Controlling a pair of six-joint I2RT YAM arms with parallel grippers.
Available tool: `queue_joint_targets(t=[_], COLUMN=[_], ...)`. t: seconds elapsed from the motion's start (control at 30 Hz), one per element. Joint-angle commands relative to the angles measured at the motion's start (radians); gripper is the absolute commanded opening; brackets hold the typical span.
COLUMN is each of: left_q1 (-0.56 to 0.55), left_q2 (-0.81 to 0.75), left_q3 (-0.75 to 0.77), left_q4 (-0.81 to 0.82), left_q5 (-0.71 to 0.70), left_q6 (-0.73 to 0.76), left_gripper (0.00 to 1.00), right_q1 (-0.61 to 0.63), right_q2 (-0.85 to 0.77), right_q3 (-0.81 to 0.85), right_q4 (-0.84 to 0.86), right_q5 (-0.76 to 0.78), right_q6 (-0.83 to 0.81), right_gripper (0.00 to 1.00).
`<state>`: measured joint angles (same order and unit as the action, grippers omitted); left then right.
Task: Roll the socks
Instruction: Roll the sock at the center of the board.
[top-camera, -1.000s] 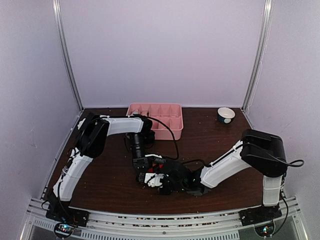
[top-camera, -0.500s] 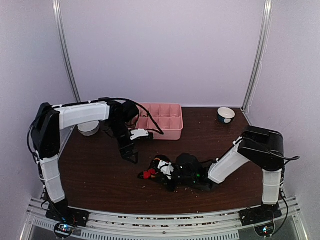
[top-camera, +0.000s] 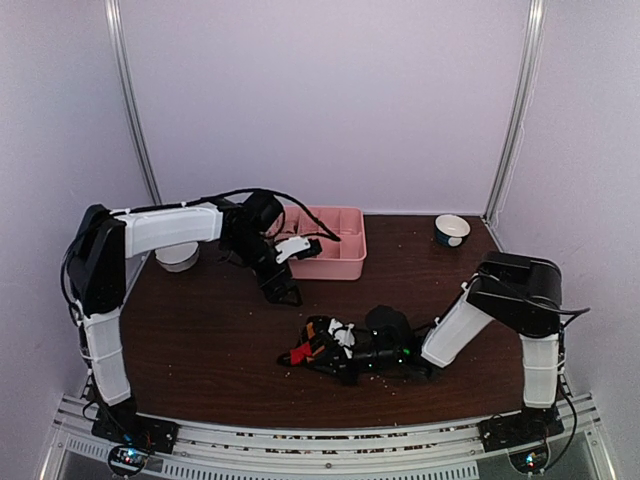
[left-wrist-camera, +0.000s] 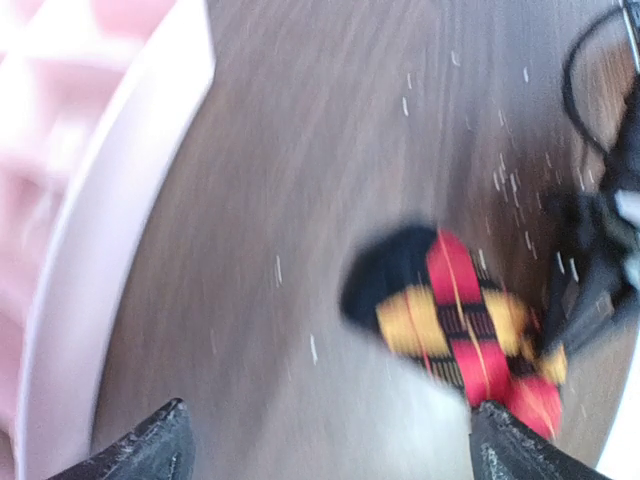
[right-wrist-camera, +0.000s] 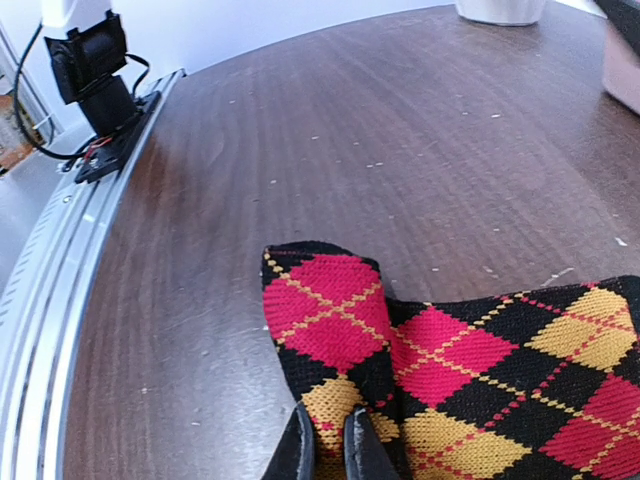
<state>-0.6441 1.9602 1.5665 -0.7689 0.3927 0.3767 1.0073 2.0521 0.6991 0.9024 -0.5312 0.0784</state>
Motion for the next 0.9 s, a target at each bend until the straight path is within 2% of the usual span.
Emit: queue_joint_targets(t=[0.0, 0.37, 0.7, 0.87], left_q1=[-0.027, -0.104, -0.135, -0.074], left_q2=[0.134, 0.251, 0.260, 0.233], left_q3=[0.110, 0.122, 0.041, 0.023], left_q4=[0.092, 0.090, 0.120, 0.111], left_q5=[0.026, -0.014, -0.362, -0.390], left_q6=[-0.048, 0.017, 0.065, 0.032], left_gripper=[0.98, 0.98, 0.98, 0.98], right_q1=[0.013, 0.010, 0.000, -0.015], right_q2=[0.111, 0.112, 0.106, 0.119], right_q3=[-0.065, -0.035, 0.002, 0.011], right_q4=[-0.375, -0.424, -0.503, -0.516], right_q5=[-0.098, -0.121, -0.119, -0.142], right_q6=[0.025, -0.004, 0.056, 0.128], right_gripper=[0.00, 0.00, 0.00, 0.00])
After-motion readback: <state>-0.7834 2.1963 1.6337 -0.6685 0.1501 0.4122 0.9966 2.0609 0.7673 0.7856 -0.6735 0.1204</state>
